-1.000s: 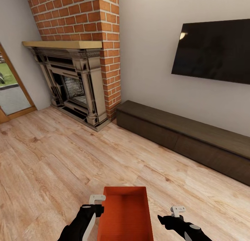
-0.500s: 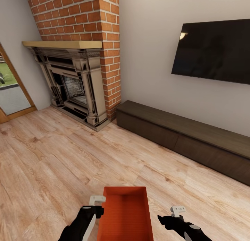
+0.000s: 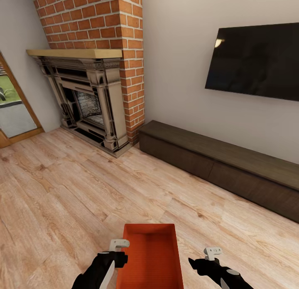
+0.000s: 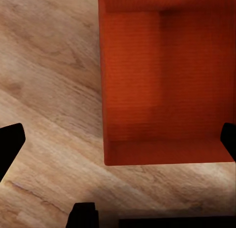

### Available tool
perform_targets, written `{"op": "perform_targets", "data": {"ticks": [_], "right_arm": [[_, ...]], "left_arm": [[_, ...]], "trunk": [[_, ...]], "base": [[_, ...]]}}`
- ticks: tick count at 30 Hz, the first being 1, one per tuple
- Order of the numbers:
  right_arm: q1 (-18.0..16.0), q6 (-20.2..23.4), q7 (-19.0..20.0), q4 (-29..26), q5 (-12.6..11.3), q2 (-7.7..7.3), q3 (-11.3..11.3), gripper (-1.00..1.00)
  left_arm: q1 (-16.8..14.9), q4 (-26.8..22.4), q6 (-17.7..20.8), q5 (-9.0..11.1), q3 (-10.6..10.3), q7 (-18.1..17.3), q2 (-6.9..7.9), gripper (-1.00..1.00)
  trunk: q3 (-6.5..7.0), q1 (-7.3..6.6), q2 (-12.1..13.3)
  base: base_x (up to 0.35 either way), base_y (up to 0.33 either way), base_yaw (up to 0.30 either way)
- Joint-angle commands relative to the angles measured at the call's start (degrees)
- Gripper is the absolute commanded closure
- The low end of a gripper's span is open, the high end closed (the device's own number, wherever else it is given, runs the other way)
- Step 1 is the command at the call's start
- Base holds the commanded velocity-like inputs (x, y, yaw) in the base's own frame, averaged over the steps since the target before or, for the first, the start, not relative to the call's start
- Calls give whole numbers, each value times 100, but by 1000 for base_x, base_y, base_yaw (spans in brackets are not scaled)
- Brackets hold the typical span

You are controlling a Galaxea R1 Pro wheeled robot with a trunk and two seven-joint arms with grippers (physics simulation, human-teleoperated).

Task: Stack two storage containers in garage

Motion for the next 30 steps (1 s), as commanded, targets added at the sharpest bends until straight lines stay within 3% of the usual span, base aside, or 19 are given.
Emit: {"op": "perform_targets", "data": {"ticks": [1, 15, 30], "right_arm": [[-3, 2, 4, 0, -58, -7, 42, -100], [-3, 2, 6, -1, -56, -7, 46, -100], [-3, 2, 5, -1, -56, -7, 43, -100]], "left_arm": [[-2, -10, 28, -57, 36, -17, -9, -100], [-1, -20, 3, -28, 54, -14, -9, -100], [-2, -18, -11, -14, 70, -5, -9, -100]], "trunk": [[-5, 0, -3], [-5, 0, -3], [-274, 329, -604]], "base": [[0, 0, 0], [0, 0, 0], [0, 0, 0]]}}
